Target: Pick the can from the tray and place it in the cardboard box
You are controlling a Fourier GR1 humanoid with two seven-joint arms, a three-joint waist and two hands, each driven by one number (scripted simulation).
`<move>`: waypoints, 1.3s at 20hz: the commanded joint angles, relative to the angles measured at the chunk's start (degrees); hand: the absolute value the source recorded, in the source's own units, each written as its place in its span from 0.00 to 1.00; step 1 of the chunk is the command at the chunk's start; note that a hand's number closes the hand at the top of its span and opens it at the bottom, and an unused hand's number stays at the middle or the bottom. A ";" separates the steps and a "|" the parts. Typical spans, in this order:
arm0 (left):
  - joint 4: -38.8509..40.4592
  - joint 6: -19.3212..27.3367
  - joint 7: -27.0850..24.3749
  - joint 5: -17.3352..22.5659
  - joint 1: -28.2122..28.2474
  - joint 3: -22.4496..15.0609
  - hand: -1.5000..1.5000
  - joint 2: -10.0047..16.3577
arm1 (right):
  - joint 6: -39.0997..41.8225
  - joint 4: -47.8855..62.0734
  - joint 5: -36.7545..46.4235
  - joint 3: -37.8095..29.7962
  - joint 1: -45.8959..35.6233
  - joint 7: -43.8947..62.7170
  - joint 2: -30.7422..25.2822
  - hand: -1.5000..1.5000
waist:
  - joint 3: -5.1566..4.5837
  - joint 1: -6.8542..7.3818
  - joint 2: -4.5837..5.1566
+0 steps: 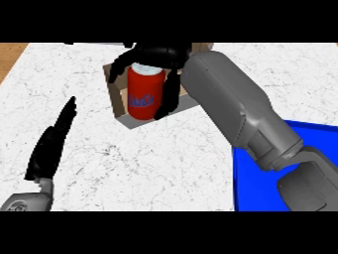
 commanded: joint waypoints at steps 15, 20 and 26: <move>0.51 -1.23 -0.68 0.76 0.03 0.39 0.50 -0.01 | 12.39 10.72 -22.48 -17.74 -0.73 5.99 1.95 0.00 | -0.10 1.03 1.55; 0.30 -1.11 0.22 0.04 -1.90 0.05 0.50 0.13 | 13.58 13.48 -27.84 -23.90 -4.11 11.34 -4.34 0.00 | -0.08 1.98 2.37; -1.01 -1.25 -0.33 -0.17 -1.75 -1.23 0.50 -0.72 | 12.62 15.39 -29.82 -26.51 -3.79 13.56 -10.94 0.00 | -0.03 4.06 3.57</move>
